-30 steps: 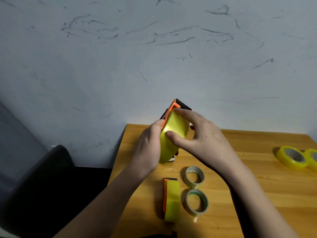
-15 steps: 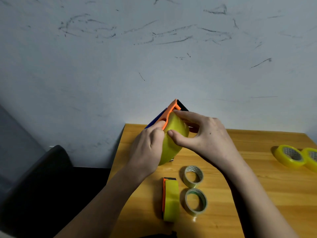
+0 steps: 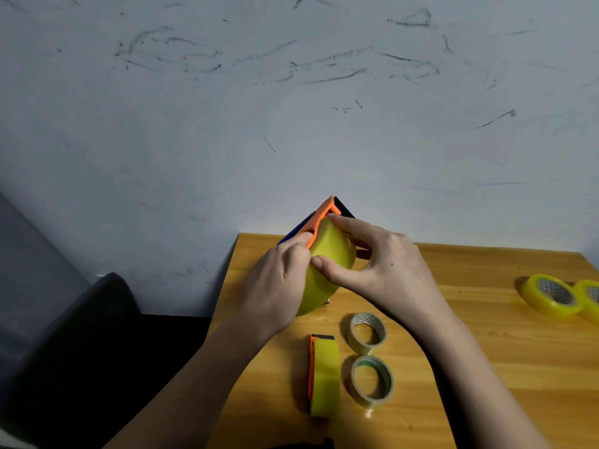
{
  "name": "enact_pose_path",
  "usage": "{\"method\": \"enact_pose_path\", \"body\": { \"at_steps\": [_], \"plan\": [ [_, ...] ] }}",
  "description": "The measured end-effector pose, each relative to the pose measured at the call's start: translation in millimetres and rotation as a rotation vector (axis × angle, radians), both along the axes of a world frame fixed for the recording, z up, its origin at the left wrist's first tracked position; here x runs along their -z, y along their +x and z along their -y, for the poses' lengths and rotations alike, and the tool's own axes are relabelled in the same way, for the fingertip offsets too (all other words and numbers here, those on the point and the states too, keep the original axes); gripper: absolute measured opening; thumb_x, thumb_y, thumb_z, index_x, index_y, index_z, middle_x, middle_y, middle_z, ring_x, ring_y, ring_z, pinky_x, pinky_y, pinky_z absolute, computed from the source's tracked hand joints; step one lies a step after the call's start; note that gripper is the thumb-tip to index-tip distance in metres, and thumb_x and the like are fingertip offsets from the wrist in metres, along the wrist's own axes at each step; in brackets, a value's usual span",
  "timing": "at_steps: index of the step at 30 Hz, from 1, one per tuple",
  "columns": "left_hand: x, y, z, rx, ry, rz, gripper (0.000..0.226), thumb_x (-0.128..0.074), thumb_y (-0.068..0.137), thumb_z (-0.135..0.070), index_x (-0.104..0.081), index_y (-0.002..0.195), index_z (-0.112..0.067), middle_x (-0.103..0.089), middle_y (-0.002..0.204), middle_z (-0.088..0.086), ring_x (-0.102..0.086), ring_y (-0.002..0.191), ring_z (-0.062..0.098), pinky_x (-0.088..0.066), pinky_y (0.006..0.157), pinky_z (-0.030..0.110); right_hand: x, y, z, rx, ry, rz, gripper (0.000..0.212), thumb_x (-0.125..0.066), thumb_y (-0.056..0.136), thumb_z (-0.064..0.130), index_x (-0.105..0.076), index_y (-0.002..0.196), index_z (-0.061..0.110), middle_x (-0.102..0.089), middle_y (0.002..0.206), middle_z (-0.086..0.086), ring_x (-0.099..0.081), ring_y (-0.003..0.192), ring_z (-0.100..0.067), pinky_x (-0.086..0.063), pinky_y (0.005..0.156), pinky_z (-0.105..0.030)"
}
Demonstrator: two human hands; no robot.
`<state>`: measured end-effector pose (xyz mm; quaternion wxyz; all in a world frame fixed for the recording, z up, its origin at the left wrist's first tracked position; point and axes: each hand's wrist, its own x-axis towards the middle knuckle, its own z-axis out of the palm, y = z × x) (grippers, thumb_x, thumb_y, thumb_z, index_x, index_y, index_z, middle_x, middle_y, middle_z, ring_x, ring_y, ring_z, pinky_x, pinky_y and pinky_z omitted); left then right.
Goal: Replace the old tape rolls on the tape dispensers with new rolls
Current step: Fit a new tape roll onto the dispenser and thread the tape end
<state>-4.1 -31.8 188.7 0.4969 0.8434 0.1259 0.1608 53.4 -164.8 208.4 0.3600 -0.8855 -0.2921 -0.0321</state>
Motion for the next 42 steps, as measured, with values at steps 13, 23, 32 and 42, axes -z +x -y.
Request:
{"method": "enact_pose_path", "body": {
  "at_steps": [13,23,32,42],
  "plan": [
    [-4,-2,-1,0.029,0.077,0.025,0.072,-0.015,0.076,-0.034,-0.046,0.138,-0.014,-0.049,0.140,0.002,-0.037,0.119,0.001,-0.023,0.083,0.003,-7,-2,3,0.015,0.059,0.023,0.066,-0.061,0.066,0.063,-0.063,0.124,0.033,-0.073,0.106,0.007,-0.066,0.101,-0.004,-0.053,0.088,-0.035],
    [-2,-6,-3,0.052,0.118,0.077,0.062,-0.019,0.080,-0.033,-0.061,0.121,-0.013,-0.061,0.110,0.009,-0.042,0.089,0.004,-0.028,0.074,0.011,0,-4,1,0.037,0.116,-0.010,0.065,-0.047,0.069,0.069,-0.064,0.122,0.035,-0.073,0.102,0.009,-0.067,0.097,-0.004,-0.053,0.086,-0.037],
    [-4,-5,-3,0.053,0.157,0.061,0.068,-0.018,0.078,-0.032,-0.051,0.134,-0.011,-0.054,0.135,0.004,-0.030,0.098,-0.015,-0.015,0.074,-0.014,0,-4,2,0.018,0.102,0.015,0.070,-0.054,0.065,0.073,-0.063,0.123,0.035,-0.073,0.104,0.010,-0.067,0.095,-0.005,-0.055,0.083,-0.037],
    [1,-3,-4,0.067,0.181,0.094,0.064,-0.018,0.079,-0.039,-0.062,0.116,-0.012,-0.063,0.106,0.018,-0.045,0.087,0.009,-0.032,0.075,0.016,7,-3,0,0.056,0.139,-0.031,0.061,-0.048,0.069,0.068,-0.064,0.120,0.039,-0.073,0.100,0.012,-0.067,0.094,-0.003,-0.054,0.085,-0.036]
  ]
}}
